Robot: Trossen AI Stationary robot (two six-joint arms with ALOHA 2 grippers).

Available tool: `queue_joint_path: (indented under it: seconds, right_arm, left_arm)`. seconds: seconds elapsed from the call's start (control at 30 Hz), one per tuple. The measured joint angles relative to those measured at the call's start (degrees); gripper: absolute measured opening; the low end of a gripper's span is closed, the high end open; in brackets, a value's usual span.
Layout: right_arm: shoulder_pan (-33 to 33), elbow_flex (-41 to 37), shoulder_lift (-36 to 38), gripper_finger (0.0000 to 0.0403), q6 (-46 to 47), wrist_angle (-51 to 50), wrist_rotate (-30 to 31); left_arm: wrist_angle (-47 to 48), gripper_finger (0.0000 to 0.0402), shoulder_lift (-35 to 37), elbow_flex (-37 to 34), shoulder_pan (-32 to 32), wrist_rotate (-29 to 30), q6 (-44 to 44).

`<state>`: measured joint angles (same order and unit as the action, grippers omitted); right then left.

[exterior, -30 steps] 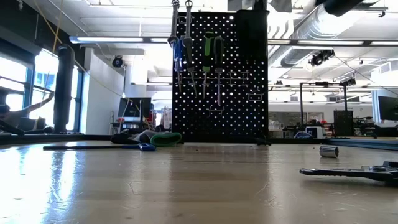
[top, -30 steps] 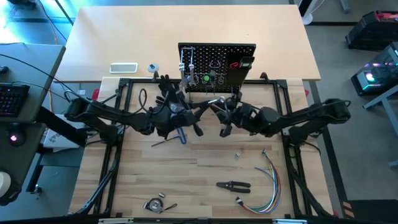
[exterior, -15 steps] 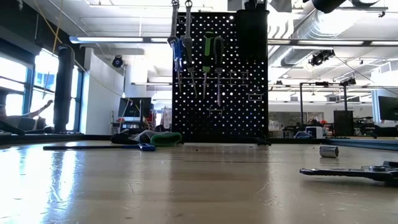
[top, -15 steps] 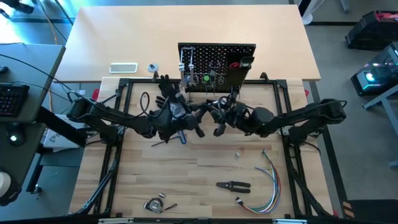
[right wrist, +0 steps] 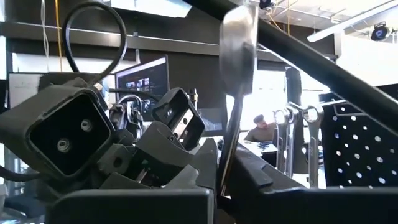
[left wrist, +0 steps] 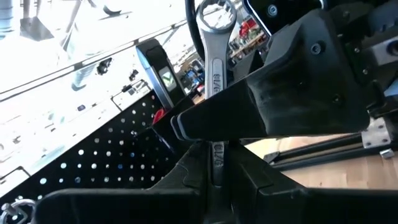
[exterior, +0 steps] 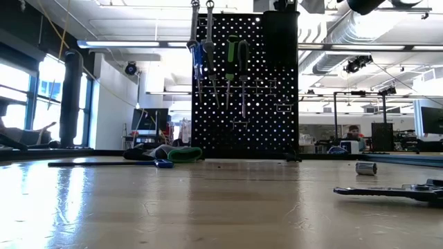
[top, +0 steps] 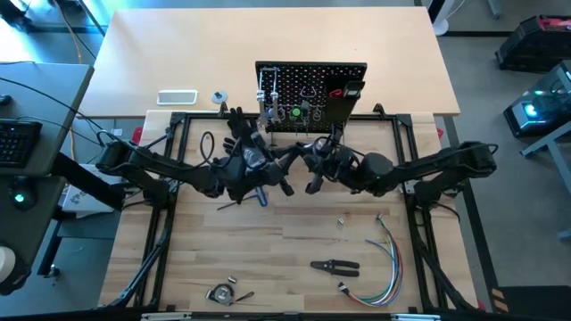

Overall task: Hang tools onto peg board
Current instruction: Hang the silver wrench on the pegboard

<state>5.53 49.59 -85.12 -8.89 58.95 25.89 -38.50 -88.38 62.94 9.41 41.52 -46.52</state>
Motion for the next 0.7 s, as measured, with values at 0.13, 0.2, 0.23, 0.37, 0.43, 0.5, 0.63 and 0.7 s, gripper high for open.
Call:
queue_joint_path:
  seconds: [0.13, 0.2, 0.23, 0.37, 0.43, 0.5, 0.63, 0.7]
  right_arm:
    - [-1.28, -0.12, -0.07, 0.0010, 0.02, -0.85, -1.32]
    - [-1.90, -0.16, -0.09, 0.0006, -0.19, -1.12, -2.55]
    - [-2.18, -0.18, -0.13, 0.0006, -0.26, -1.38, -2.87]
    - [-3.19, -0.27, -0.27, 0.0005, -0.19, -2.19, -4.04]
    - [-3.51, -0.27, -0.28, 0.0005, 0.03, -2.24, -4.51]
    - [-3.69, -0.27, -0.28, 0.0005, 0.45, -2.37, -5.03]
    - [-3.67, -0.27, 0.42, 0.0004, 0.53, -5.49, -5.07]
    - [-3.28, -0.27, 1.18, 0.0003, 0.52, -7.91, -5.13]
  left_arm:
    - [2.38, 0.0032, 0.04, 0.01, 0.03, 1.57, 0.83]
    - [4.02, 0.0049, 0.12, 0.12, 0.17, 2.36, 1.73]
    - [4.98, 0.0060, 0.16, 0.17, 0.27, 2.85, 2.48]
    - [8.31, 0.0098, 0.17, 0.22, 0.63, 5.24, 3.47]
    - [9.30, 0.0109, 0.31, 0.23, 0.95, 6.03, 3.58]
    - [9.81, 0.0114, 0.34, 0.28, 1.34, 7.07, 3.90]
    - [10.27, 0.0117, 0.35, 0.28, 2.67, 10.48, 1.73]
    - [10.64, 0.0117, 0.73, 0.26, 3.60, 12.11, -0.17]
